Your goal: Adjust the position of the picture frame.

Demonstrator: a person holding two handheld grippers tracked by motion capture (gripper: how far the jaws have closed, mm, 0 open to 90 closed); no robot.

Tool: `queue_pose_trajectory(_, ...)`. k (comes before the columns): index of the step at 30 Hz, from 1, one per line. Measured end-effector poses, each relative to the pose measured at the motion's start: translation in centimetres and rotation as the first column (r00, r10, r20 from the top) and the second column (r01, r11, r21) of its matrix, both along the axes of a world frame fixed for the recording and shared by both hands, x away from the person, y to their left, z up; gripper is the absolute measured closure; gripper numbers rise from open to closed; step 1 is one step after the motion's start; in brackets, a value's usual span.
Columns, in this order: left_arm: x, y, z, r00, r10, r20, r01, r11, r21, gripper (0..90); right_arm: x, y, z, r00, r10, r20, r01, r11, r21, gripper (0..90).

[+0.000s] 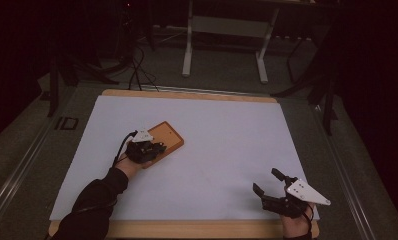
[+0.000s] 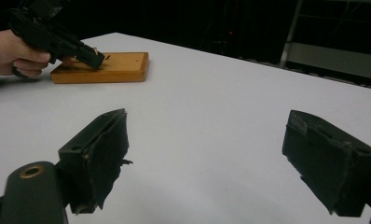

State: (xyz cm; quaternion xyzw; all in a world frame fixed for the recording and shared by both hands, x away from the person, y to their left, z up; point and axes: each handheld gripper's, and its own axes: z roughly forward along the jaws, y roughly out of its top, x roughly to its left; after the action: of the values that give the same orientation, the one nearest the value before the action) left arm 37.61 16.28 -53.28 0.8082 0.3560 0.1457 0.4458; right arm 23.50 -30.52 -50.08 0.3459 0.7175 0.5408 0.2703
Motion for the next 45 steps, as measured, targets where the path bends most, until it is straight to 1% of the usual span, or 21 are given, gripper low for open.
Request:
queue_pose_trajectory(1, 0.0, 0.1, -0.1, 1.0000, 0.004, 0.002, -0.004, 0.9999, -0.012, 78.7, 0.0, 0.0, 0.0, 1.0000, 0.000, 0.000, 0.000, 1.000, -0.002, 13.8)
queue_pose_trajectory(3, 0.1, 0.2, -0.1, 1.0000, 0.005, 0.002, -0.005, 0.9999, -0.016, 81.7, 0.0, 0.0, 0.0, 1.0000, 0.003, -0.001, -0.003, 1.000, 0.000, 13.8)
queue_pose_trajectory(4, 0.1, 0.3, -0.3, 1.0000, 0.004, -0.003, -0.004, 0.9995, -0.030, 81.9, 0.0, 0.0, 0.0, 1.0000, 0.002, -0.002, -0.002, 1.000, -0.001, 13.8)
queue_pose_trajectory(7, 0.2, 0.3, -0.4, 0.9999, -0.006, 0.014, 0.006, 0.9998, -0.020, 82.7, 0.0, 0.0, -0.1, 1.0000, 0.001, -0.008, -0.001, 1.000, -0.001, 13.9)
queue_pose_trajectory(11, 0.3, 0.5, -0.7, 0.9994, -0.023, 0.027, 0.024, 0.9991, -0.036, 82.9, 0.1, 0.1, -0.1, 0.9998, 0.011, -0.016, -0.011, 1.000, -0.003, 14.0)
queue_pose_trajectory(13, 0.1, 0.4, -0.7, 0.9979, -0.029, 0.057, 0.030, 0.9995, -0.014, 83.9, 0.1, 0.1, -0.1, 0.9998, 0.014, -0.015, -0.014, 1.000, -0.004, 14.0)
queue_pose_trajectory(15, 0.1, 0.5, -0.8, 0.9974, -0.035, 0.063, 0.036, 0.9992, -0.015, 84.2, 0.1, 0.1, -0.1, 0.9998, 0.014, -0.017, -0.014, 1.000, -0.001, 14.1)
queue_pose_trajectory(16, 0.1, 0.5, -0.7, 0.9966, -0.040, 0.072, 0.040, 0.9992, -0.003, 84.4, 0.1, 0.1, -0.1, 0.9998, 0.014, -0.017, -0.014, 1.000, -0.001, 14.1)
queue_pose_trajectory(22, 0.0, 0.2, -0.4, 0.9976, -0.024, 0.065, 0.022, 0.9995, 0.023, 84.8, 0.1, 0.1, -0.1, 0.9997, 0.013, -0.019, -0.013, 1.000, 0.001, 14.1)
queue_pose_trajectory(23, 0.0, 0.1, -0.4, 0.9980, -0.020, 0.059, 0.019, 0.9996, 0.020, 84.9, 0.1, 0.1, -0.1, 0.9997, 0.015, -0.020, -0.015, 1.000, 0.002, 14.1)
queue_pose_trajectory(24, 0.0, 0.2, -0.3, 0.9981, -0.018, 0.059, 0.017, 0.9996, 0.021, 84.9, 0.1, 0.1, -0.1, 0.9997, 0.016, -0.020, -0.016, 1.000, 0.002, 14.1)
queue_pose_trajectory(26, 0.1, 0.2, -0.1, 0.9987, -0.003, 0.052, 0.003, 1.0000, 0.007, 85.0, 0.1, 0.1, -0.1, 0.9997, 0.016, -0.020, -0.016, 1.000, 0.001, 14.1)
queue_pose_trajectory(28, 0.1, 0.2, 0.1, 0.9986, 0.001, 0.052, -0.002, 1.0000, 0.010, 85.0, 0.1, 0.1, -0.1, 0.9996, 0.017, -0.021, -0.017, 1.000, 0.001, 14.1)
queue_pose_trajectory(29, 0.1, 0.2, 0.2, 0.9989, 0.011, 0.046, -0.011, 0.9999, -0.003, 85.1, 0.1, 0.1, -0.1, 0.9996, 0.017, -0.023, -0.017, 1.000, 0.002, 14.1)
queue_pose_trajectory(31, 0.1, 0.2, 0.4, 0.9987, 0.013, 0.049, -0.013, 0.9999, 0.003, 85.1, 0.1, 0.1, -0.1, 0.9995, 0.018, -0.024, -0.018, 1.000, 0.001, 14.1)
queue_pose_trajectory(34, 0.0, 0.2, 0.4, 0.9985, 0.018, 0.051, -0.018, 0.9998, -0.004, 85.1, 0.1, 0.1, -0.1, 0.9995, 0.020, -0.025, -0.020, 1.000, 0.002, 14.1)
queue_pose_trajectory(37, -0.1, 0.0, 0.5, 0.9985, 0.011, 0.054, -0.011, 0.9999, 0.000, 85.2, 0.2, 0.1, -0.1, 0.9995, 0.018, -0.025, -0.018, 1.000, 0.004, 14.1)
queue_pose_trajectory(39, -0.2, -0.2, 0.7, 0.9982, 0.005, 0.059, -0.004, 0.9999, -0.010, 85.2, 0.2, 0.1, -0.1, 0.9995, 0.018, -0.026, -0.018, 1.000, 0.004, 14.1)
queue_pose_trajectory(40, -0.3, -0.3, 0.9, 0.9982, 0.004, 0.060, -0.003, 0.9999, -0.016, 85.2, 0.1, 0.1, -0.1, 0.9995, 0.018, -0.025, -0.018, 1.000, 0.004, 14.1)
queue_pose_trajectory(42, -0.4, -0.6, 1.4, 0.9971, -0.009, 0.075, 0.010, 0.9999, -0.012, 85.2, 0.2, 0.1, -0.1, 0.9995, 0.018, -0.025, -0.018, 1.000, 0.004, 14.1)
queue_pose_trajectory(45, -0.6, -1.2, 2.4, 0.9961, -0.021, 0.085, 0.022, 0.9996, -0.014, 85.2, 0.2, 0.1, -0.1, 0.9995, 0.018, -0.025, -0.018, 1.000, 0.003, 14.1)
